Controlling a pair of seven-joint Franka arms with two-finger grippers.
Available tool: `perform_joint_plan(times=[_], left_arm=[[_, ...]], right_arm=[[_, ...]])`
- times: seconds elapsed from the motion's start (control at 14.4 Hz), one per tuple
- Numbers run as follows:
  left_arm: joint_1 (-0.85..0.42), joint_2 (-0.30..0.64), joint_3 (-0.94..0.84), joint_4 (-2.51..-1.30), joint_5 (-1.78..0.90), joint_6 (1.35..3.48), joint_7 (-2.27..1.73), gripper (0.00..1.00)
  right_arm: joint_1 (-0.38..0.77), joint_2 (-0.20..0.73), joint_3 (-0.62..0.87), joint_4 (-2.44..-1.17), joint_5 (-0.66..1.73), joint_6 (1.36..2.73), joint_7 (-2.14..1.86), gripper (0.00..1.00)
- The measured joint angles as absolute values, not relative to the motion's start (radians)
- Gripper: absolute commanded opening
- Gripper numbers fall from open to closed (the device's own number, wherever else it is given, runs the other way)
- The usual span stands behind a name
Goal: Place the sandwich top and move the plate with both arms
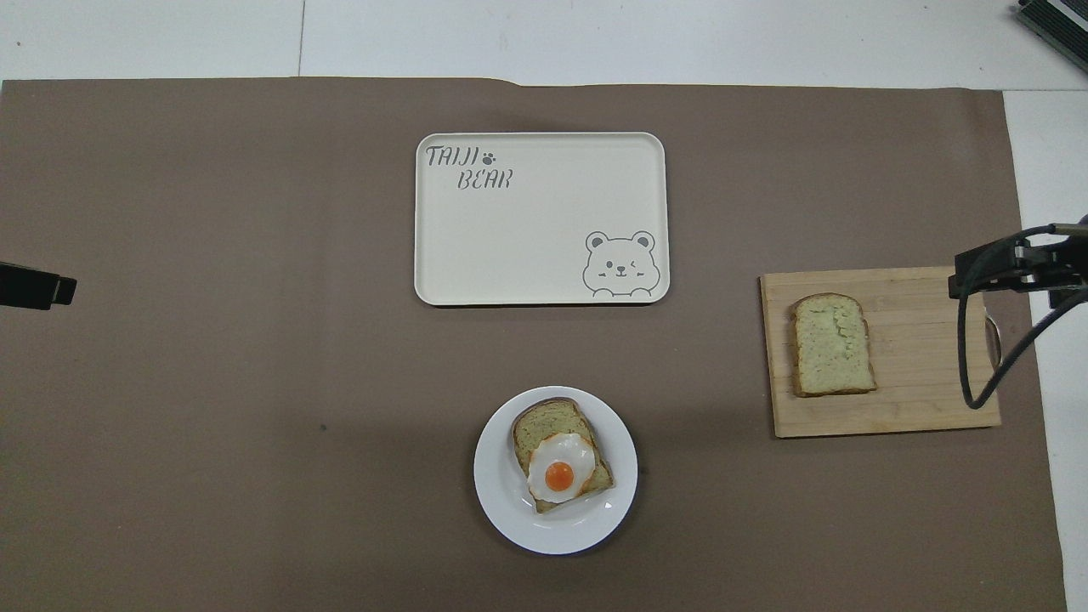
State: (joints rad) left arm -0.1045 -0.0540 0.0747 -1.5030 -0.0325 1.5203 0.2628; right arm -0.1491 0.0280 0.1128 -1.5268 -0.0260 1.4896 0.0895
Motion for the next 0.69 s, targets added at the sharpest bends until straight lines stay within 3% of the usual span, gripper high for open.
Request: perform_joint_plan(times=[0.69], left_arm=[[-0.104,-0.054,0.075,-1.503,-0.033,1.520,0.263,1.00]], right_arm=[[-0.142,-0.001,0.115,-1.579,-0.026,1.491,0.089,1.00]])
